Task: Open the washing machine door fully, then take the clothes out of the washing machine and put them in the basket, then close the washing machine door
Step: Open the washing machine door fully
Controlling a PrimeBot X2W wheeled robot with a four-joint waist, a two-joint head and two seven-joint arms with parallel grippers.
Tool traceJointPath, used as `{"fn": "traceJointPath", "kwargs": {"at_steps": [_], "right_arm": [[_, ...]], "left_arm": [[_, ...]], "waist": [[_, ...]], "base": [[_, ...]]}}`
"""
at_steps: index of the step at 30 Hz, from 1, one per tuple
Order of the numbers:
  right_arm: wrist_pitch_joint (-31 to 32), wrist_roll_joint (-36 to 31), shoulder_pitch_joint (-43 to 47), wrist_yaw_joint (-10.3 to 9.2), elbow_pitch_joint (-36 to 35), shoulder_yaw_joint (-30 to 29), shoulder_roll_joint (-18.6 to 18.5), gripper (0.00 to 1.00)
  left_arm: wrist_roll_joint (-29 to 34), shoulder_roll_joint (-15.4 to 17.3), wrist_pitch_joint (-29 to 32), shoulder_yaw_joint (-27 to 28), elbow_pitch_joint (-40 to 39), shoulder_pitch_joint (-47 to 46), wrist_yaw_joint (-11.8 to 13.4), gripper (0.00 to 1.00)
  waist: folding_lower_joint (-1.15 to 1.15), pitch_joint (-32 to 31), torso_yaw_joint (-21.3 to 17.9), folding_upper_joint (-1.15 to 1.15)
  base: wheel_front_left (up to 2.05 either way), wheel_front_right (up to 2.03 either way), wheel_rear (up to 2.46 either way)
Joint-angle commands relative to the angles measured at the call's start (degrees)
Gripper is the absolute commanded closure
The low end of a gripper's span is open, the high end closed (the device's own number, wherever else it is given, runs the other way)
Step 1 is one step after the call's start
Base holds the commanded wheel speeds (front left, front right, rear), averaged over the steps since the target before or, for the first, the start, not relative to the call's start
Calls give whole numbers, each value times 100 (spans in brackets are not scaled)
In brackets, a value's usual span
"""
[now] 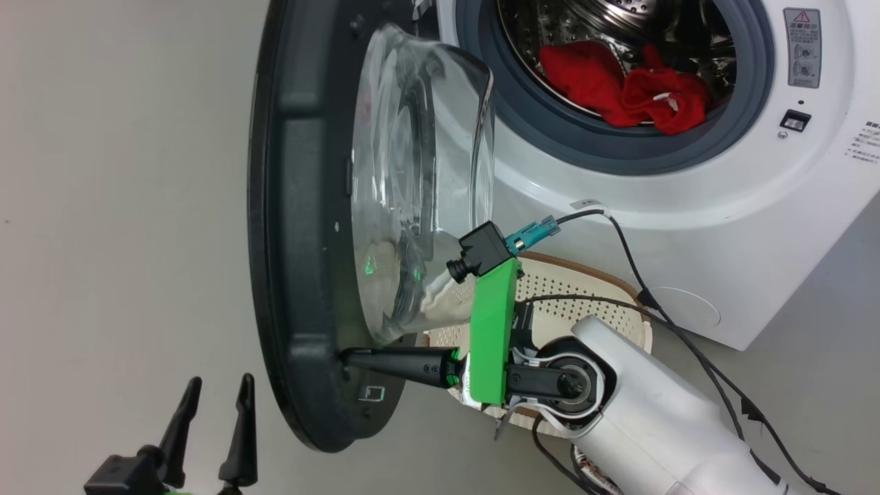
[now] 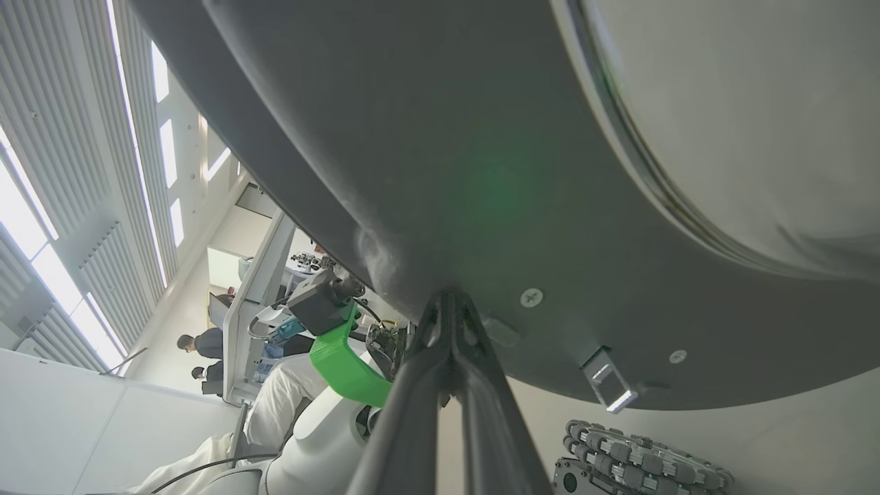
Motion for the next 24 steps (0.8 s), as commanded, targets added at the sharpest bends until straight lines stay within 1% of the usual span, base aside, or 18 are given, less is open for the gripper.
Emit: {"fn": "traceJointPath", "kwargs": {"at_steps": [1, 4, 5, 6, 7, 8, 12, 17, 24], "right_arm": [[-100, 55, -146, 10, -146, 72, 235, 100], [-159, 64, -152, 10, -160, 84, 237, 100], [-190, 58, -143, 10, -165, 88, 237, 78], [-221, 42, -127, 10, -170, 93, 235, 67], [-262, 21, -103, 10, -174, 92, 218, 42], [-302, 6, -71, 10, -178, 88, 192, 0], [-466, -39, 107, 10, -225, 67, 26, 0], [-824, -208, 404, 10, -301, 103, -304, 0], [-1500, -503, 719, 10, -109, 185, -721, 0]], "left_arm": [[43, 55, -71, 212, -158, -90, -18, 0], [39, 49, -71, 217, -141, -99, -18, 0], [35, 46, -71, 213, -125, -106, -18, 0], [31, 43, -71, 198, -106, -114, -18, 0], [25, 42, -71, 180, -87, -124, -18, 0], [20, 42, -71, 158, -68, -136, -18, 0], [-10, 70, -71, 73, 10, -181, -18, 0], [-87, 125, -71, 93, 110, -230, -18, 0], [-103, 180, -71, 200, 144, -223, -18, 0]], "waist": [[0, 3, 0, 0], [0, -3, -7, 0], [0, -14, -13, 0], [0, -26, -20, 0], [0, -38, -27, 0], [0, -53, -35, 0], [0, -125, -73, 0], [0, -189, -254, 0], [0, -246, -469, 0]], "base": [[0, 0, 0], [0, 0, 0], [0, 0, 0], [0, 0, 0], [0, 0, 0], [0, 0, 0], [0, 0, 0], [0, 0, 0], [0, 0, 0]]}}
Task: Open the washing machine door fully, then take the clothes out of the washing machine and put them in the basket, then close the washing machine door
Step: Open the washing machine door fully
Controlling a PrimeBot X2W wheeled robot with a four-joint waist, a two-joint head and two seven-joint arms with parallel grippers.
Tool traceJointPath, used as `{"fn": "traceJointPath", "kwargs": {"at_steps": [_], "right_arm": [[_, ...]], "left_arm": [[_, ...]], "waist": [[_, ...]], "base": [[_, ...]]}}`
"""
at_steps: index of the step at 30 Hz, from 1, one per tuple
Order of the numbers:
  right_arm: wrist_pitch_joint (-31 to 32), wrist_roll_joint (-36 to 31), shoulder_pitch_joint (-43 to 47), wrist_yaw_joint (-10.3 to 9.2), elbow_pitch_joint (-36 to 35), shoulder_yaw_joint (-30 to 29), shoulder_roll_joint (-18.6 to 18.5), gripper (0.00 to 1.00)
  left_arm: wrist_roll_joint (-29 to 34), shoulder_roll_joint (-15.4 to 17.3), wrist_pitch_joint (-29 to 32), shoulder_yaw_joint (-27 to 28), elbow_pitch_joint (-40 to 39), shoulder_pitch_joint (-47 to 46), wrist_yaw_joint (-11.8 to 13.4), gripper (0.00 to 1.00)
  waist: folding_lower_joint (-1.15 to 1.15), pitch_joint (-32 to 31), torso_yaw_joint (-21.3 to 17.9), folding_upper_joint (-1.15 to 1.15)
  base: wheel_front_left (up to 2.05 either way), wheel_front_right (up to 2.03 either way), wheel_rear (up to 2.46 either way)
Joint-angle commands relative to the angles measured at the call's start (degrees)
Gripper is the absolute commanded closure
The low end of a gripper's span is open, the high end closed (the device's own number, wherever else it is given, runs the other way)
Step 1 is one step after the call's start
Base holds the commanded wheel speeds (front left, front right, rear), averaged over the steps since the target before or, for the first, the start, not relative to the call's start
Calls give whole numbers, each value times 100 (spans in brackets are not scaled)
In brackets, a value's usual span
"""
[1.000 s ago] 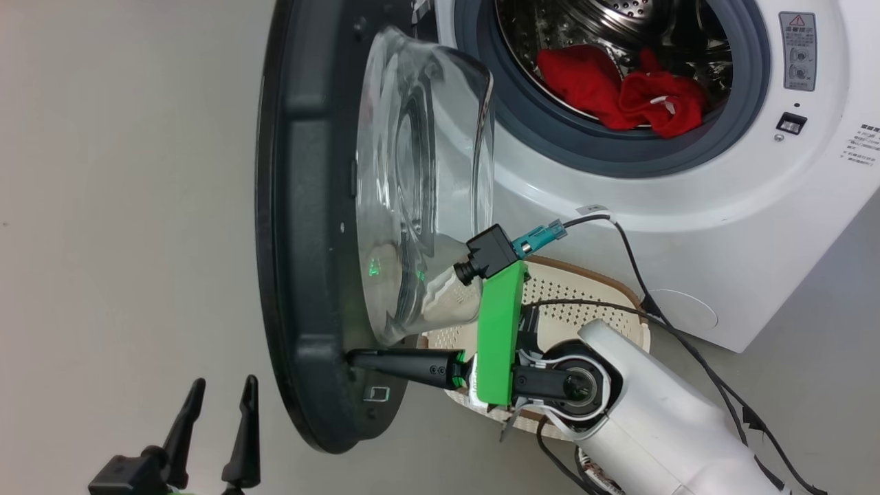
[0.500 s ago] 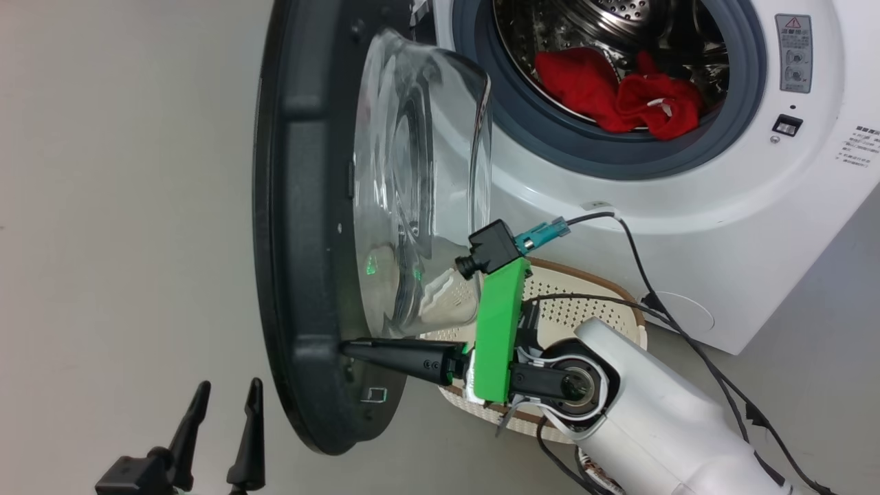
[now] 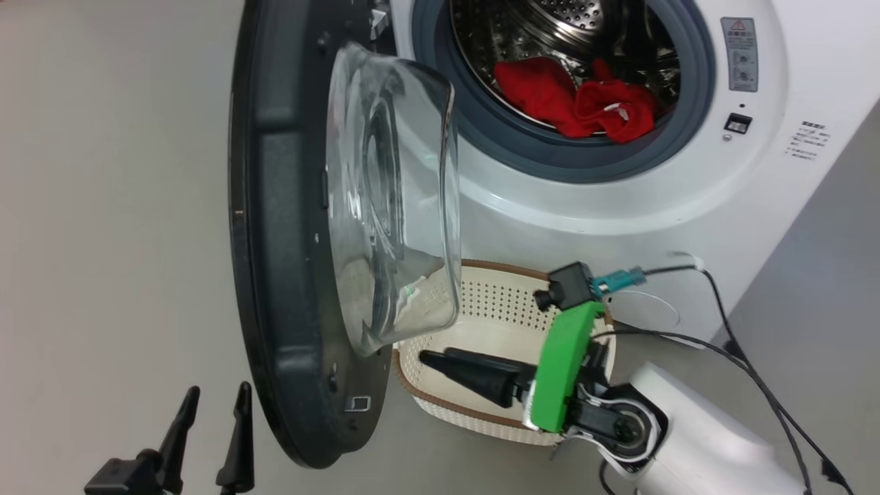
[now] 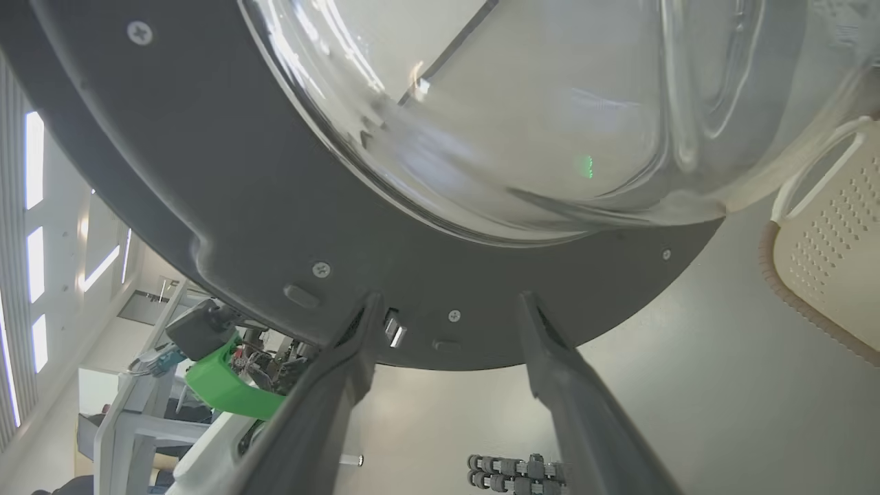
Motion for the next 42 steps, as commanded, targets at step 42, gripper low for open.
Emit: {"fn": "traceJointPath", "kwargs": {"at_steps": [42], "right_arm": [[-3718, -2216, 588, 10, 1519, 1008, -1080, 0]], "left_arm": [[42, 137, -71, 615, -163, 76, -18, 0]], "waist": [[0, -194, -592, 0]], "base": [[0, 0, 0]]}}
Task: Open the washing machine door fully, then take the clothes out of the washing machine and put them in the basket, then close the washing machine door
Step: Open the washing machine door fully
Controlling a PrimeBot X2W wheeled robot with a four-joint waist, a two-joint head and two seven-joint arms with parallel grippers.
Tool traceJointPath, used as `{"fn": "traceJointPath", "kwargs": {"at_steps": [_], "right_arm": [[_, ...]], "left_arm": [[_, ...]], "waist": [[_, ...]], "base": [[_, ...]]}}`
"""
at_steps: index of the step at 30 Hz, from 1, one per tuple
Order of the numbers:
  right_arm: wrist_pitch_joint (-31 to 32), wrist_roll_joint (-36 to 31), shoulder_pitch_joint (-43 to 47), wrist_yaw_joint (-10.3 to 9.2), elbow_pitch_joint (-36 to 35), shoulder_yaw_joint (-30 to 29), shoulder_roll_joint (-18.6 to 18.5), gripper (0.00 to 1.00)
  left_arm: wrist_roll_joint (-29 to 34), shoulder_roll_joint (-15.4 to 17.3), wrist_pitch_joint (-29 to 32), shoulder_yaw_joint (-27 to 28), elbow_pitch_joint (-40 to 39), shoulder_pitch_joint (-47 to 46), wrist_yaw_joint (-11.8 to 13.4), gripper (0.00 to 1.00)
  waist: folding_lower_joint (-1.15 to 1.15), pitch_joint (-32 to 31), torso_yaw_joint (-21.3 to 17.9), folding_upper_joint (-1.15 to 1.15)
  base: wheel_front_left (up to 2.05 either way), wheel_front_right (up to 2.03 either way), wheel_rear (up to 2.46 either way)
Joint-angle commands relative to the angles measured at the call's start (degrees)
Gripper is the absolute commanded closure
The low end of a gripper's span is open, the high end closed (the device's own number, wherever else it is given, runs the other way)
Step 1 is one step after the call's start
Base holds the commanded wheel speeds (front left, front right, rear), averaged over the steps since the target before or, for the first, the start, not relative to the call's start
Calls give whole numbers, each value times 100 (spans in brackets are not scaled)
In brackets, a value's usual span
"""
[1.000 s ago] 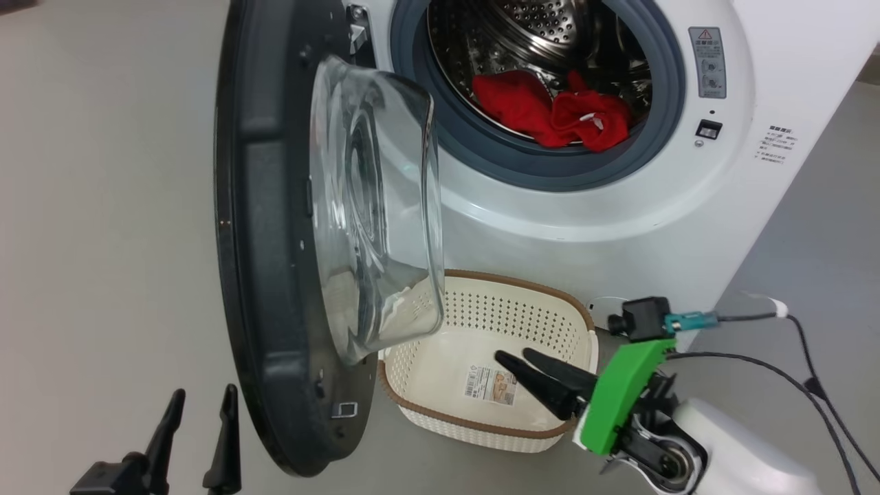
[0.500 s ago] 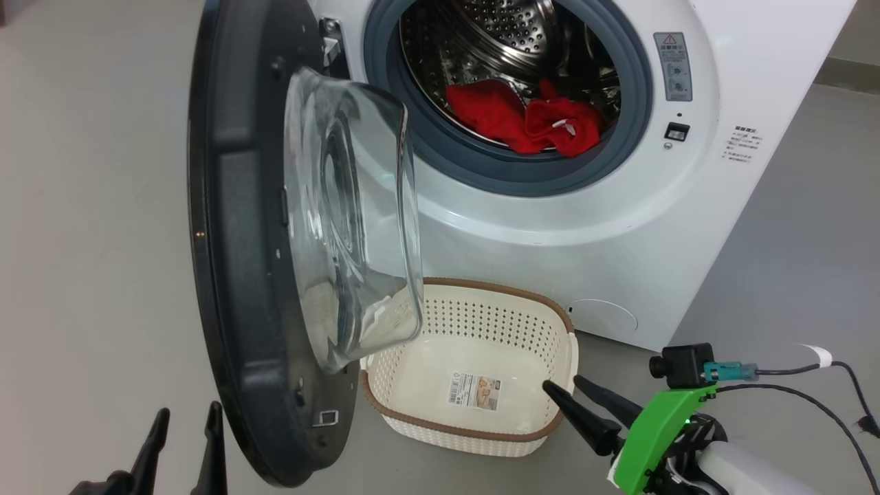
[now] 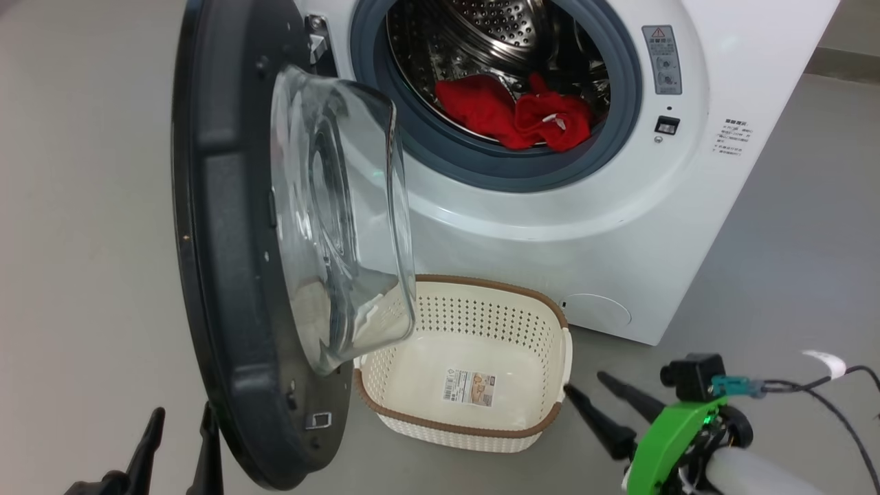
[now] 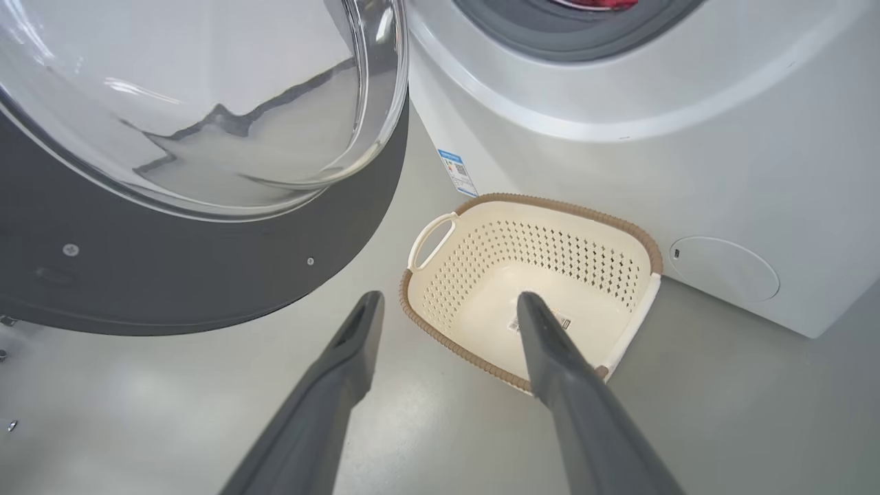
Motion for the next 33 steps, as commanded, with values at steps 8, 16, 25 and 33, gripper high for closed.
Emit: {"fn": "traceJointPath", "kwargs": {"at_steps": [8, 16, 25, 33], "right_arm": [[-88, -1953, 487, 9, -600, -1863, 317, 0], [-89, -3892, 1288, 9, -1425, -3559, 878, 0], [-89, -4788, 1835, 9, -2033, -4498, 1363, 0], [-89, -4973, 2080, 9, -2096, -4844, 1548, 0]], "left_arm": [[23, 38, -71, 219, -149, -207, -18, 0], [29, 26, -71, 194, -143, -247, -18, 0], [59, 14, -71, 184, -160, -248, -18, 0], [74, 4, -71, 169, -139, -236, -18, 0]], "waist": [[0, 44, -25, 0], [0, 35, 18, 0], [0, 16, 84, 0], [0, -16, 119, 0]], "base": [[0, 0, 0], [0, 0, 0], [0, 0, 0], [0, 0, 0]]}}
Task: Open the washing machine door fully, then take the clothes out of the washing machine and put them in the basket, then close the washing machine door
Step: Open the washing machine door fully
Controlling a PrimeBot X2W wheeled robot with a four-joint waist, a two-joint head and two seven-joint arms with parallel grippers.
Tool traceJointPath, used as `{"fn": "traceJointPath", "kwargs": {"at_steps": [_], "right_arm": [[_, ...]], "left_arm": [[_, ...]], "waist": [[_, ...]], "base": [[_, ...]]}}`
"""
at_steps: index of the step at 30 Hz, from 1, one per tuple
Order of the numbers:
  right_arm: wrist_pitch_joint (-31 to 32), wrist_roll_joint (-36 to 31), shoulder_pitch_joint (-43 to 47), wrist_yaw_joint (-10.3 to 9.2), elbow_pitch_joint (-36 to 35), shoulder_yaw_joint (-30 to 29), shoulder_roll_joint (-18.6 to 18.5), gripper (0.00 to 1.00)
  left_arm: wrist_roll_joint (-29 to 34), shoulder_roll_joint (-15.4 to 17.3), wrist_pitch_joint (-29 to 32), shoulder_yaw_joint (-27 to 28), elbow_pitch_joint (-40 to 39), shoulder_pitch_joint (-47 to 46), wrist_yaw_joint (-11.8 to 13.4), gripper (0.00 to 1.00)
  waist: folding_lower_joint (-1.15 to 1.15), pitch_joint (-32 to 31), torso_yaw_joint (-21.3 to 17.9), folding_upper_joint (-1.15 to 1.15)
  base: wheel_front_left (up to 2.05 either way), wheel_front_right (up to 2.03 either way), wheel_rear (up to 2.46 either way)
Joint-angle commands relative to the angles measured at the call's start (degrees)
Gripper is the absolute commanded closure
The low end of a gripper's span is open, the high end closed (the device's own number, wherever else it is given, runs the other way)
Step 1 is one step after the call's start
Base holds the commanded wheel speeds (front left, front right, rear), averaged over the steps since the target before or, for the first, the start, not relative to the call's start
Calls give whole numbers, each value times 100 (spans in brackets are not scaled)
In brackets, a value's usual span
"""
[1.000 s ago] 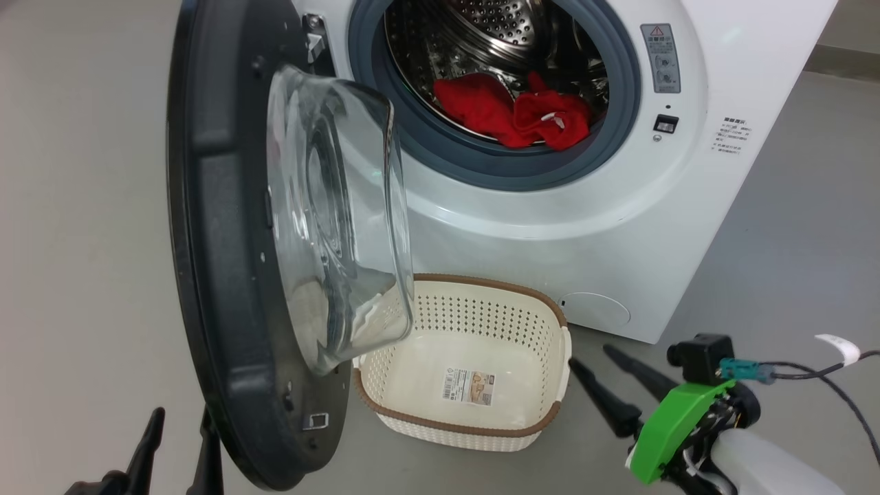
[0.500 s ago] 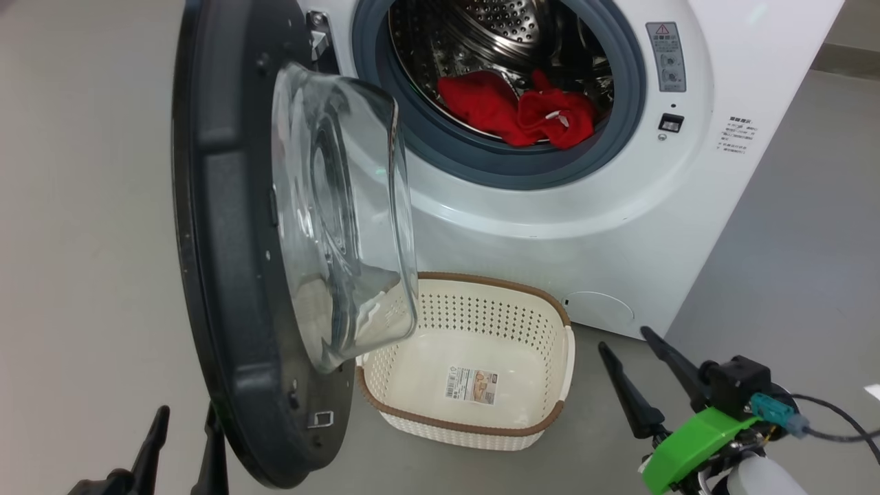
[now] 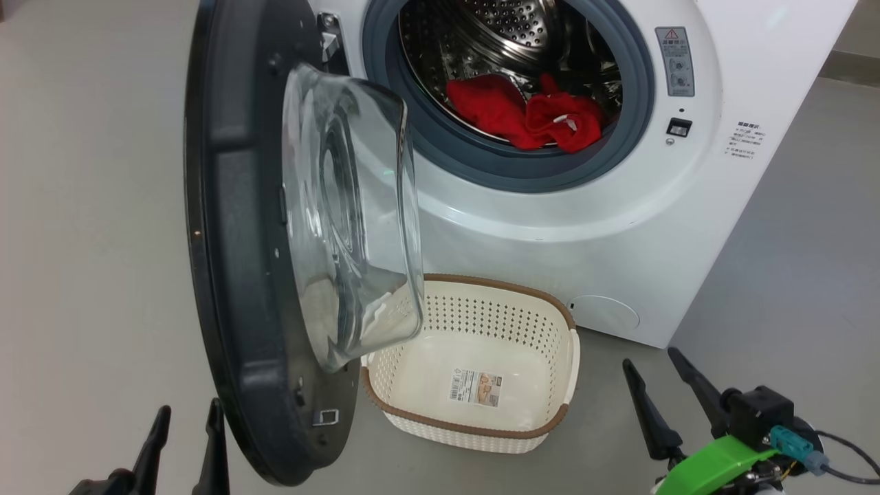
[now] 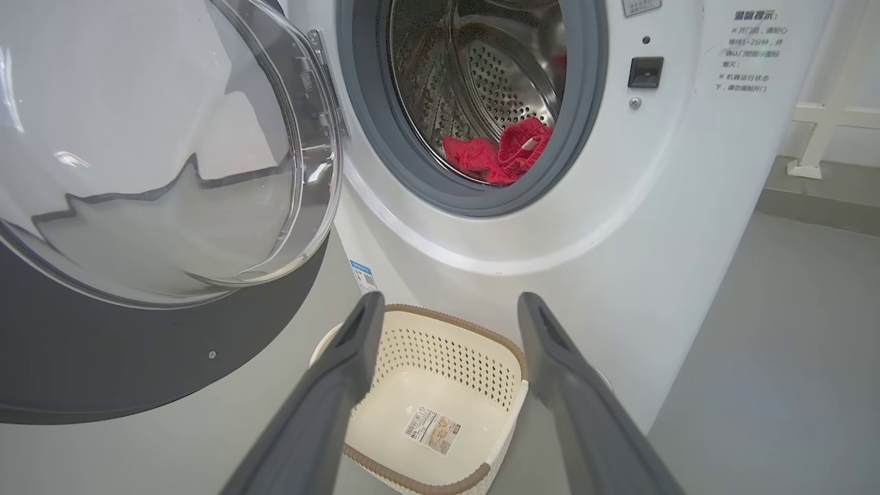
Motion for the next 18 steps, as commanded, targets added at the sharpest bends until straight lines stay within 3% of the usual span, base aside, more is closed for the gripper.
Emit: {"fn": "traceJointPath", "kwargs": {"at_steps": [1, 16, 17, 18], "right_arm": [[-69, -46, 50, 9, -102, 85, 28, 0], [-69, -152, 209, 9, -19, -130, 138, 0], [-69, -154, 209, 9, -17, -135, 137, 0], [-69, -159, 208, 9, -15, -141, 135, 0]], "left_arm": [[62, 85, -71, 169, -123, -211, -17, 0], [111, 103, -71, 210, -134, -221, -17, 0], [124, 106, -71, 264, -157, -236, -17, 12], [143, 121, -71, 322, -181, -252, -17, 100]], "waist": [[0, -6, 8, 0], [0, -90, 31, 0], [0, -97, 35, 0], [0, -106, 39, 0]], "base": [[0, 0, 0], [0, 0, 0], [0, 0, 0], [0, 0, 0]]}}
